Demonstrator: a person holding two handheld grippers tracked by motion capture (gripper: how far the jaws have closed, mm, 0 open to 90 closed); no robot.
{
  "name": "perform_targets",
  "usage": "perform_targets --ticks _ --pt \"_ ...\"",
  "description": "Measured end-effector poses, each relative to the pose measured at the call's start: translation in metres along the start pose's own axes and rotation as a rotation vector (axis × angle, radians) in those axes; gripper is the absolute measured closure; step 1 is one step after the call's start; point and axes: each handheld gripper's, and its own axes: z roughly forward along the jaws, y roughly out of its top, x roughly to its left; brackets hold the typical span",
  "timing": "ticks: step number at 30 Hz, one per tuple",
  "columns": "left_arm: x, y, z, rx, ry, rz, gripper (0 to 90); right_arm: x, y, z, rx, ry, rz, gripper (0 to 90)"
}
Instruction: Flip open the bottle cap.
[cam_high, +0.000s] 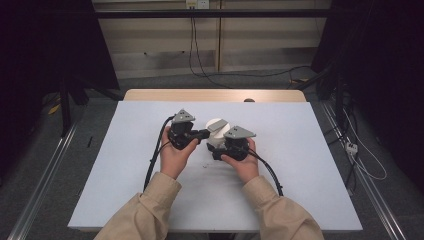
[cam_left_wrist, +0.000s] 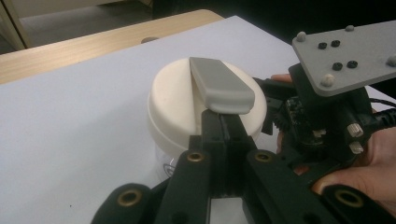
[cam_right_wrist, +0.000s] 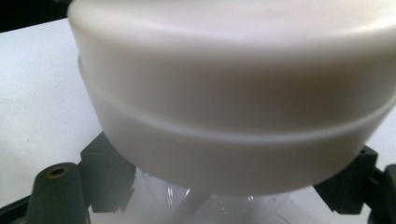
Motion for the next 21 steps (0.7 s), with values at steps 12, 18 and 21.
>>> perform_targets --ticks 12,18,21 --pt "0.0012 0.0033 -0.0005 0.003 0.005 -0.001 90.0 0.0 -0.0001 0.0004 0.001 0.001 -0.002 18.4" --pt "0.0011 0.0038 -0.0015 0.002 0.008 -0.003 90.0 0.0 -0.0001 0.0005 0.001 0.0 -0.002 18.4" --pt "0.0008 0.0047 -0.002 0.005 0.01 -0.005 90.0 0.0001 -0.0001 0.0004 0.002 0.0 -0.002 18.5"
